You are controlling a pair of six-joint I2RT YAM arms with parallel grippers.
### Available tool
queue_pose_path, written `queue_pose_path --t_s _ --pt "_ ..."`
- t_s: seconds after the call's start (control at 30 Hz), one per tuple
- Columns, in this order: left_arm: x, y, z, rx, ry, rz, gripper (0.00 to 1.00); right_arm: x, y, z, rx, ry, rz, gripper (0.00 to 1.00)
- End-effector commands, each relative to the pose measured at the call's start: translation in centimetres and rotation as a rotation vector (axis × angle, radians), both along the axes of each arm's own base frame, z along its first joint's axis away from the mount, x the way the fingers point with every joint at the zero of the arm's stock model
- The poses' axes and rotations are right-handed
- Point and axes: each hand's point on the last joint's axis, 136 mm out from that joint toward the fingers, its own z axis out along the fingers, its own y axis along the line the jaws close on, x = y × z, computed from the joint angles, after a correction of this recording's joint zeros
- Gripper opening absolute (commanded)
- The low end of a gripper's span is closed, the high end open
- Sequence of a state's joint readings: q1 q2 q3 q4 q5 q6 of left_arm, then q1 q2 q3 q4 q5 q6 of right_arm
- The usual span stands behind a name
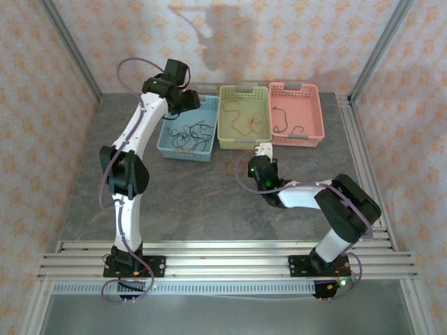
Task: Untangle the cables
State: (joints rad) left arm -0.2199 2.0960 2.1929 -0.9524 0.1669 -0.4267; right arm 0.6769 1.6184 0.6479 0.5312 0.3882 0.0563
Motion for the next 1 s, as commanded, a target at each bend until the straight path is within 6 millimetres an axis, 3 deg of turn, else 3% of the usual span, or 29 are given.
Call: queue_pose_path --t_s 0.0,0.13,0.3,0.53,0.7,0.8,0.97 --pt "-4.0 1.9 7.6 -0.001 -0.159 0.048 0.59 0.4 -0.1 1.1 0.035 -0.028 -0.015 0.0" --pt "-9.0 1.3 7.5 -0.059 -0.284 0.023 0.59 0.4 0.0 1.1 0.038 -0.028 -0.012 0.0" --pt "-13.9 1.8 2.6 -0.114 -0.394 0.067 0.59 0.4 0.1 1.2 0.043 -0.031 -0.008 0.0" --pt "-16.6 3.5 -2.8 -0.155 -0.504 0.158 0.6 0.3 0.3 1.5 0.052 -0.042 0.007 0.0" --pt "-17.3 3.9 -5.8 -0.111 -0.461 0.151 0.6 -0.1 1.1 3.5 0.079 -0.079 0.05 0.0" --pt "-17.8 3.7 -5.1 -0.12 -0.494 0.13 0.61 -1.2 2.5 8.7 0.052 -0.138 0.111 0.0" --pt "-18.8 5.2 -5.5 -0.095 -0.508 0.192 0.66 -1.4 2.8 21.3 0.056 -0.259 0.154 0.0"
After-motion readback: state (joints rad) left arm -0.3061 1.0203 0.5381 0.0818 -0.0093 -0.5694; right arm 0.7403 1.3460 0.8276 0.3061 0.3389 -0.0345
